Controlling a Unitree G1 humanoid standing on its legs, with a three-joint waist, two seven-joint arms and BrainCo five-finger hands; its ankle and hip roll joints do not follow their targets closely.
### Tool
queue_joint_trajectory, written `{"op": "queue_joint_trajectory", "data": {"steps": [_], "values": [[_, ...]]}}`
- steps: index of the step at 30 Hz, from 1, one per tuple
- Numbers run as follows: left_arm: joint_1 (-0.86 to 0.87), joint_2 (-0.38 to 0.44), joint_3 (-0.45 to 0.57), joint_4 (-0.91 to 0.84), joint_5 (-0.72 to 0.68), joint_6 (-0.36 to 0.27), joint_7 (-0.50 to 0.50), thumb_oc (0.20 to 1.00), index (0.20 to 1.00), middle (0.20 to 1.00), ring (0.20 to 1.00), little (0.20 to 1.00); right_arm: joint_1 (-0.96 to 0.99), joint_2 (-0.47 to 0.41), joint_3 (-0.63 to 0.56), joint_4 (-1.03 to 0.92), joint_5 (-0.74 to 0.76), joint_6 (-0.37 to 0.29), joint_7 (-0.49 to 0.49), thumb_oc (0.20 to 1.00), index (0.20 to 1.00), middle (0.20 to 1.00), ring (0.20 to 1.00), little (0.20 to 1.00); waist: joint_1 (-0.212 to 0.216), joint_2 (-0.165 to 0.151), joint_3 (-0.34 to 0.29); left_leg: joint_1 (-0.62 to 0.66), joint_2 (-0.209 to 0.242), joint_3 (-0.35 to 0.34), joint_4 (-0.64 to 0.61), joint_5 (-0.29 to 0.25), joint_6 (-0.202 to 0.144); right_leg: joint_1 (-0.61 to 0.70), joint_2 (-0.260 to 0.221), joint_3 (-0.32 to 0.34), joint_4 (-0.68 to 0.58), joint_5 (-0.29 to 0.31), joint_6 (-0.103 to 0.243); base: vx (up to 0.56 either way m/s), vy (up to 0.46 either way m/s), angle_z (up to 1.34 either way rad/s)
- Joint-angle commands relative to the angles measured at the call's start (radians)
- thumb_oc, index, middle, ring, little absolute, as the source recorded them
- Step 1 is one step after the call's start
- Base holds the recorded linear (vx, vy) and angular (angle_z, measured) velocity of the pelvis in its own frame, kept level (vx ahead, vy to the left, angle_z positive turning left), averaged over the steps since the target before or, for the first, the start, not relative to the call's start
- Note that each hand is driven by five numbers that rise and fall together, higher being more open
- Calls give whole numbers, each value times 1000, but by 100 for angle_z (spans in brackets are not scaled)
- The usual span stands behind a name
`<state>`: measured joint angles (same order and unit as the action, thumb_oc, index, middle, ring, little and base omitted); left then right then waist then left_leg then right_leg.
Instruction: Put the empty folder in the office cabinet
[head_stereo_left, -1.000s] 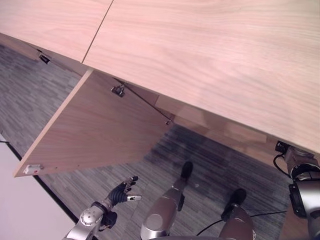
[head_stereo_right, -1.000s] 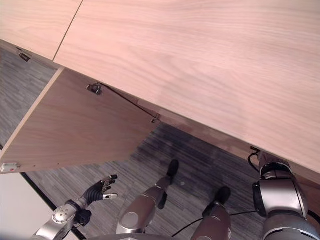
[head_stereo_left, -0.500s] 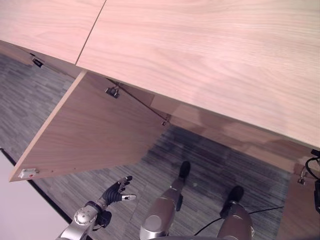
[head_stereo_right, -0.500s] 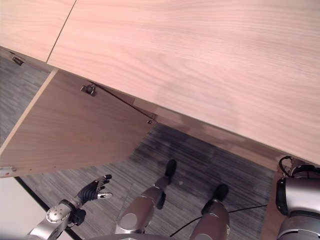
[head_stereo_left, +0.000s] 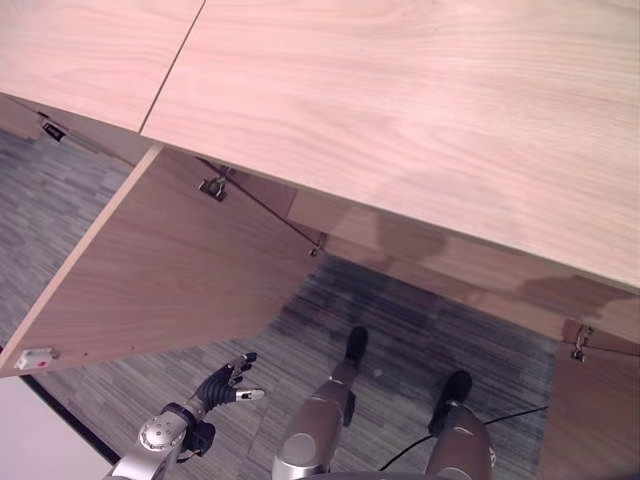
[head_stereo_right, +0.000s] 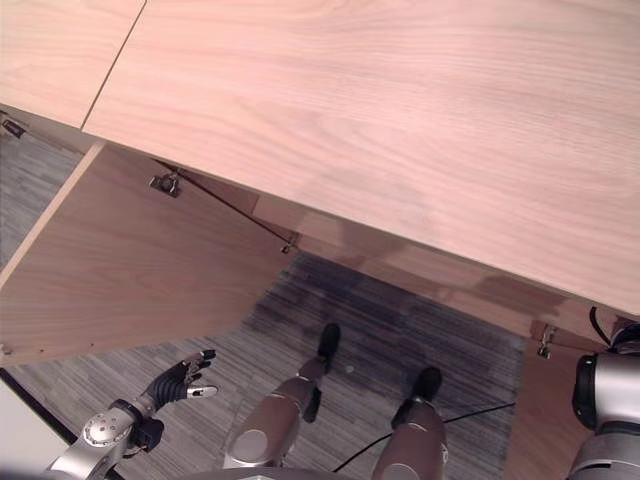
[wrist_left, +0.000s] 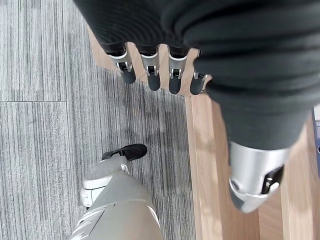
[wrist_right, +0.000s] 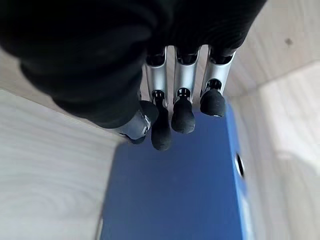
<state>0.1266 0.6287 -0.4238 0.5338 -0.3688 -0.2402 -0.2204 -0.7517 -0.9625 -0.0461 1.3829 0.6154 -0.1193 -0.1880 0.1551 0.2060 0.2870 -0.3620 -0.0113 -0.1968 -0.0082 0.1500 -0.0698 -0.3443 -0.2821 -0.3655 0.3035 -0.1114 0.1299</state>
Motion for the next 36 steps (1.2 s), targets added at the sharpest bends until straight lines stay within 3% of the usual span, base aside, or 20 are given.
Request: {"op": "queue_joint_trajectory", "data": {"steps": [1, 5, 6, 7, 9, 10, 13, 18, 19, 24, 28, 36], "values": [[23, -8, 36, 28, -24, -14, 13, 1000, 1000, 1000, 1000, 1000, 21, 0, 20, -73, 67, -57, 18, 200, 200, 200, 200, 200, 26, -25, -18, 64, 32, -48, -11, -143, -36, 53, 0, 54, -29, 3, 45, 0, 0, 0], [31, -27, 66, 36, -30, -5, 17, 1000, 1000, 1000, 1000, 1000, 93, 99, -4, -183, 100, -87, 34, 200, 200, 200, 200, 200, 16, -35, -24, 71, 38, -50, -11, -143, -38, 70, 4, 53, -40, 8, 46, 0, 0, 0], [41, -37, 82, 42, -32, -2, 17, 1000, 1000, 1000, 1000, 1000, 169, 170, -28, -269, 115, -104, 42, 200, 200, 200, 200, 200, 8, -49, -28, 79, 39, -52, -11, -144, -38, 85, 8, 49, -50, 11, 45, 0, 0, 0], [41, -36, 82, 42, -32, -2, 17, 1000, 1000, 1000, 1000, 1000, 171, 170, -29, -271, 114, -103, 42, 200, 200, 200, 200, 200, 9, -50, -29, 79, 39, -52, -11, -144, -38, 85, 8, 48, -51, 11, 45, 0, 0, 0], [56, -56, 113, 57, -30, 6, 19, 1000, 1000, 1000, 1000, 1000, 278, 251, -48, -399, 111, -118, 61, 200, 200, 200, 200, 200, -4, -64, -34, 91, 43, -51, -13, -144, -39, 105, 12, 43, -62, 18, 45, 22, -10, 0], [76, -75, 149, 75, -15, 13, 20, 1000, 1000, 1000, 1000, 1000, 419, 335, -56, -577, 79, -127, 81, 200, 200, 200, 200, 200, -19, -85, -42, 106, 46, -50, -17, -145, -40, 129, 16, 36, -81, 26, 45, 68, -23, -1], [103, -104, 196, 117, 21, 23, 22, 1000, 1000, 1000, 1000, 1000, 632, 424, -63, -820, 8, -129, 119, 200, 200, 200, 200, 200, -41, -116, -67, 143, 55, -48, -29, -146, -41, 175, 22, 20, -116, 35, 46, 79, -6, 0], [121, -133, 225, 158, 60, 27, 24, 1000, 1000, 1000, 1000, 1000, 762, 493, -50, -917, -43, -121, 156, 200, 200, 200, 200, 200, -60, -139, -94, 182, 56, -48, -42, -141, -40, 226, 30, 4, -155, 54, 46, 70, 24, -5], [134, -163, 252, 200, 86, 32, 29, 1000, 1000, 1000, 1000, 1000, 852, 545, -21, -965, -69, -109, 201, 200, 200, 200, 200, 200, -74, -156, -122, 223, 62, -37, -54, -142, -42, 267, 39, 2, -187, 64, 48, 69, 59, -2], [133, -206, 279, 270, 108, 33, 53, 1000, 1000, 1000, 1000, 1000, 906, 599, 53, -915, -113, -84, 236, 200, 200, 200, 200, 200, -87, -175, -152, 268, 65, -10, -62, -149, -41, 314, 48, 9, -226, 82, 54, 31, 92, -12], [115, -248, 285, 341, 136, 36, 75, 1000, 1000, 1000, 1000, 1000, 909, 628, 161, -752, -265, -44, 252, 200, 200, 200, 200, 200, -94, -194, -188, 319, 58, 16, -68, -164, -31, 354, 46, 25, -247, 102, 63, -2, 97, -18], [77, -289, 303, 430, 117, 49, 107, 1000, 1000, 1000, 1000, 1000, 839, 692, 201, -430, -335, 7, 237, 200, 200, 200, 200, 200, -92, -208, -208, 389, 44, 55, -61, -188, -2, 367, 33, 67, -202, 121, 78, -28, 81, -18]]}}
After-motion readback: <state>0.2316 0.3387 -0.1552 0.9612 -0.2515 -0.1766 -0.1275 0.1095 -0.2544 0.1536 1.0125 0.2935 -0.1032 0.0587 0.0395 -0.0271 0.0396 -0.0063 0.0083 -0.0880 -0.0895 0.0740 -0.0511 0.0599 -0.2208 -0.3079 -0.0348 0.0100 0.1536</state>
